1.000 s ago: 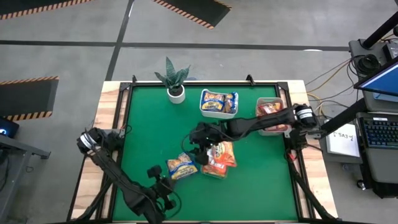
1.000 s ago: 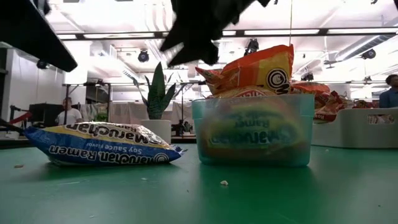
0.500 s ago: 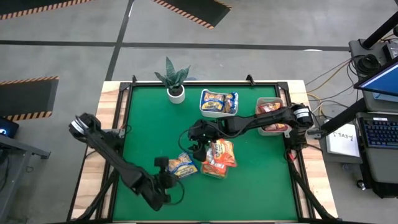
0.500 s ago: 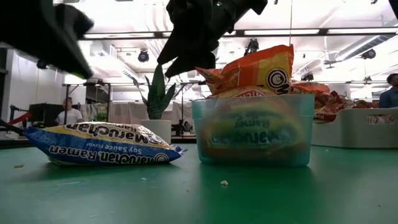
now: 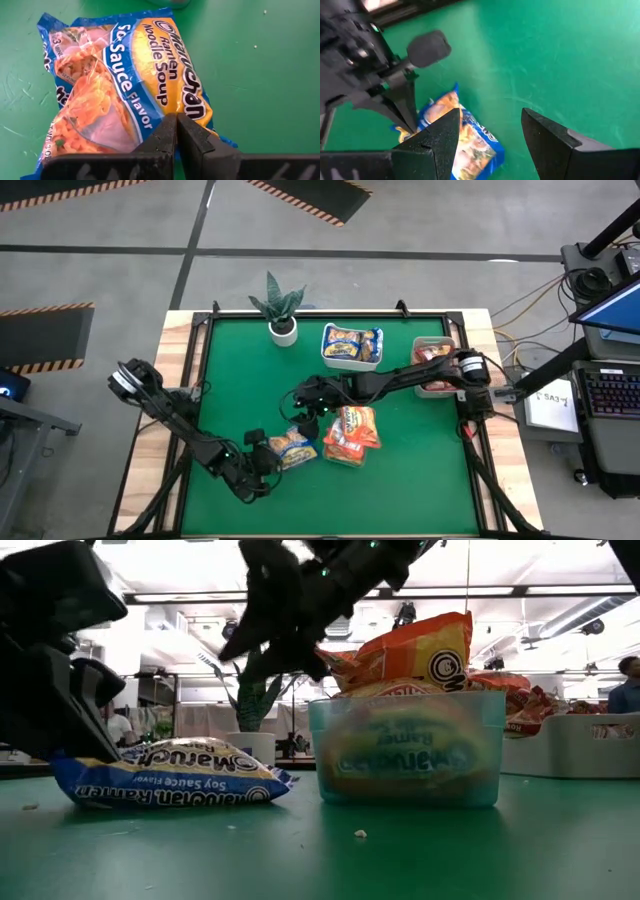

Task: Sort Maruchan noodles
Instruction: Put the blue noodle pack into the white bin

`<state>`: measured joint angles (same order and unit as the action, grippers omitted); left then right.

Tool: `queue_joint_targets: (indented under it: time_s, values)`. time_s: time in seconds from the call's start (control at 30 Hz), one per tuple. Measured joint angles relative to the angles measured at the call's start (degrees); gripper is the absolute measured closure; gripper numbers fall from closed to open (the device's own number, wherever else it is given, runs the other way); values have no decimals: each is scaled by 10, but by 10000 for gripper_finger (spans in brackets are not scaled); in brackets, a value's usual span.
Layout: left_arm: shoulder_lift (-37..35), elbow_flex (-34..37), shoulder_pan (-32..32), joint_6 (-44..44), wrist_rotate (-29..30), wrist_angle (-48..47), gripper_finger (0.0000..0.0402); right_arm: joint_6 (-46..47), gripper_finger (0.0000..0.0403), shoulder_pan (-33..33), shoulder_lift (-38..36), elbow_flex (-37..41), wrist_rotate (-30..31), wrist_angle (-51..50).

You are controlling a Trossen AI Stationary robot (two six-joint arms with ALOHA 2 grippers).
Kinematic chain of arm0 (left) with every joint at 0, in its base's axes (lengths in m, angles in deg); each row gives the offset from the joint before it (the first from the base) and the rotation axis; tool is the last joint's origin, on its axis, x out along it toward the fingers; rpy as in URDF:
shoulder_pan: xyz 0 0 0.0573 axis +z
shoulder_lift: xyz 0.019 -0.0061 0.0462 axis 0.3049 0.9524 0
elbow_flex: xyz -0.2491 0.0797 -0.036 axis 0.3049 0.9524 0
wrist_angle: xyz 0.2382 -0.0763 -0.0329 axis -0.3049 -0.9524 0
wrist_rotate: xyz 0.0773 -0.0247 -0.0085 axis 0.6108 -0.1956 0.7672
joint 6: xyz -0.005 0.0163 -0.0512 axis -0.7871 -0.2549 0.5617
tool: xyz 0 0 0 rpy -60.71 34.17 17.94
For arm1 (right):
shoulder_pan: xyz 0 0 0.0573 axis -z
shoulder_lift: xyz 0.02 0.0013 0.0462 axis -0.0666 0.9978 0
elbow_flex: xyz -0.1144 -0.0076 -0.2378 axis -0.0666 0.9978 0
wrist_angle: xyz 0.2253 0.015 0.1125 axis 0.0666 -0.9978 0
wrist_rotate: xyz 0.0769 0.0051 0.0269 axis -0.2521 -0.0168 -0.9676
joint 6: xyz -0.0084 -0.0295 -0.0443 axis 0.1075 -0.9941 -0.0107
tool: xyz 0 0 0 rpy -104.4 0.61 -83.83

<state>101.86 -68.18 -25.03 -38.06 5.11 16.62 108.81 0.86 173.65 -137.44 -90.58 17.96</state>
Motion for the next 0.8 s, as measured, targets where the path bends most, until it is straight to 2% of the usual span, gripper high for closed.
queue_joint_targets:
  time_s: [0.17,0.47,0.57,0.7,0.8]
  values:
    - [21,-6,-1,36,5,6,401,6,202,0,40,-26,-7,-18]
    - [38,-8,-2,99,10,7,401,-6,202,0,89,-102,-54,-129]
    - [37,-8,-2,103,11,8,402,-57,202,-1,99,-115,-66,-135]
    - [38,-7,-3,114,13,10,402,-199,202,-5,115,-120,-92,-149]
    - [38,-7,-3,122,14,12,401,-227,202,-6,117,-118,-97,-145]
